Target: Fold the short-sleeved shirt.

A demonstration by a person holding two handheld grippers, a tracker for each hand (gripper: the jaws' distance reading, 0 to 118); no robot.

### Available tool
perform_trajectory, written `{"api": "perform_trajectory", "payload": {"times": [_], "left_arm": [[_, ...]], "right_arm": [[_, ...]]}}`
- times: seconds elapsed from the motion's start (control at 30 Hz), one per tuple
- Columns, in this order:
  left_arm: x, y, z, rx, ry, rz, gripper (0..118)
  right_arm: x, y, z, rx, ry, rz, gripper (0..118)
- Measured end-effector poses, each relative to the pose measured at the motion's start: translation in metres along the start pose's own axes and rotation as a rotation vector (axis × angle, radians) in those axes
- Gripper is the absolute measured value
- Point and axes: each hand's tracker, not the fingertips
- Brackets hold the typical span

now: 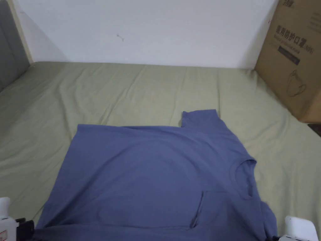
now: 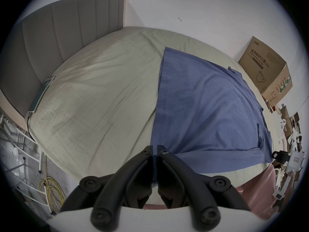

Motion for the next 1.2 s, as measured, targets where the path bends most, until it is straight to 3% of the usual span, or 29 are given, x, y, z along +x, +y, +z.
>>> {"api": "perform_trajectory", "payload": {"times": [0.07, 0.17, 0.63, 0.67, 0.77, 0.8, 0.87, 0.9, 0.93, 0.97, 1.0, 1.03, 1.2], "left_arm": [[0.001, 0.0, 0.001, 0.005, -0.001, -0.001, 3], [0.001, 0.001, 0.002, 0.01, -0.003, 0.013, 3], [0.003, 0.003, 0.007, 0.021, 0.001, -0.004, 3], [0.002, 0.003, 0.007, 0.021, 0.0, -0.002, 3], [0.001, 0.002, 0.005, 0.016, 0.001, 0.006, 3], [0.001, 0.002, 0.004, 0.014, 0.003, 0.006, 3], [0.002, 0.001, 0.003, 0.007, 0.007, 0.0, 3], [0.002, 0.0, 0.003, 0.005, 0.01, -0.003, 3], [0.002, 0.0, 0.002, 0.002, 0.01, -0.006, 3], [0.002, 0.0, 0.001, -0.001, 0.013, -0.009, 3], [0.002, 0.0, 0.001, -0.003, 0.016, -0.012, 3], [0.002, 0.0, 0.001, -0.004, 0.016, -0.014, 3], [0.001, 0.002, -0.001, -0.008, 0.015, -0.007, 3]], "right_arm": [[0.006, 0.004, -0.004, -0.022, 0.094, -0.008, 0], [0.005, 0.007, -0.009, -0.028, 0.007, 0.069, 0], [0.021, 0.018, -0.013, -0.014, 0.032, -0.009, 0], [0.022, 0.02, -0.016, -0.028, 0.038, -0.008, 13], [0.02, 0.018, -0.022, -0.061, 0.029, 0.016, 102], [0.021, 0.016, -0.024, -0.057, 0.029, 0.016, 103], [0.022, 0.017, -0.024, -0.083, 0.06, -0.005, 102], [0.024, 0.016, -0.026, -0.099, 0.088, -0.019, 94], [0.026, 0.015, -0.028, -0.092, 0.097, -0.021, 71], [0.024, 0.015, -0.026, -0.098, 0.086, -0.02, 11], [0.02, 0.014, -0.026, -0.106, 0.055, 0.009, 3], [0.017, 0.013, -0.029, -0.098, -0.001, 0.042, 3], [0.012, 0.016, -0.03, -0.112, 0.049, 0.079, 2]]}}
